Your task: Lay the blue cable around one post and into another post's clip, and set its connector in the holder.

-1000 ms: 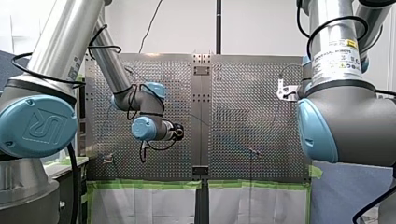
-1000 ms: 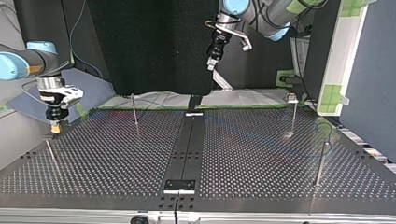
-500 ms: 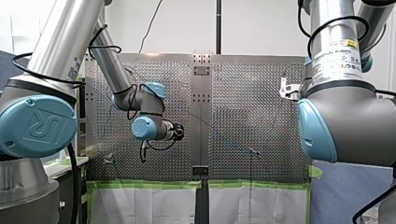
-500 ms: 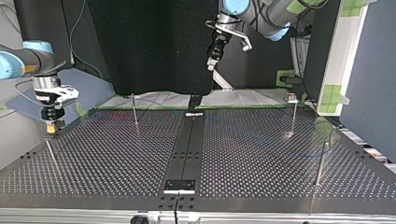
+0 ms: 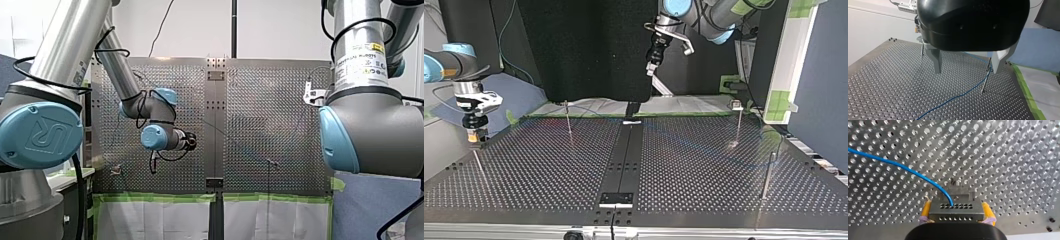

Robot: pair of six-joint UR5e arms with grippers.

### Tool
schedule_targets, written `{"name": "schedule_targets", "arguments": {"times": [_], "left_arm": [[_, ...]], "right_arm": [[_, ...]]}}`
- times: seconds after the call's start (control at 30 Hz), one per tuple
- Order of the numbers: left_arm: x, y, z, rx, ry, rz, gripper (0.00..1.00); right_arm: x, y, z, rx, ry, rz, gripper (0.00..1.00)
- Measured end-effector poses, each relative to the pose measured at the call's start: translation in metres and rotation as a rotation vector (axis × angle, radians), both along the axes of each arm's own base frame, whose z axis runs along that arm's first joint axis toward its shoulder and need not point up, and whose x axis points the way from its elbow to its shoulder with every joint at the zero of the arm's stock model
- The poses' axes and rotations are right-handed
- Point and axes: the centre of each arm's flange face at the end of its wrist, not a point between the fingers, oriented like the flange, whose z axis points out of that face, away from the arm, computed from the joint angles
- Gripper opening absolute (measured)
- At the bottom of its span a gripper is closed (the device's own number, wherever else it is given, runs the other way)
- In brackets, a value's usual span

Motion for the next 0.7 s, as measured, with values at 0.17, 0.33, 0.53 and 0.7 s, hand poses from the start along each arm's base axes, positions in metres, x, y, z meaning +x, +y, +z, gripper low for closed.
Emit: {"name": "schedule_targets", "arguments": {"times": [0.17, 0.33, 0.53, 0.7], "left_arm": [[0.000, 0.000, 0.000, 0.000, -0.001, 0.000, 1.00], [0.000, 0.000, 0.000, 0.001, -0.001, 0.000, 1.00], [0.000, 0.000, 0.000, 0.002, 0.001, -0.001, 1.00], [0.000, 0.000, 0.000, 0.002, 0.001, -0.001, 1.00]], "right_arm": [[-0.006, -0.003, 0.004, -0.005, -0.010, -0.006, 0.00], [-0.009, -0.006, 0.006, -0.008, -0.011, -0.011, 0.00], [-0.011, -0.007, 0.006, -0.010, -0.013, -0.013, 0.00], [-0.012, -0.008, 0.005, -0.011, -0.016, -0.013, 0.00]]}}
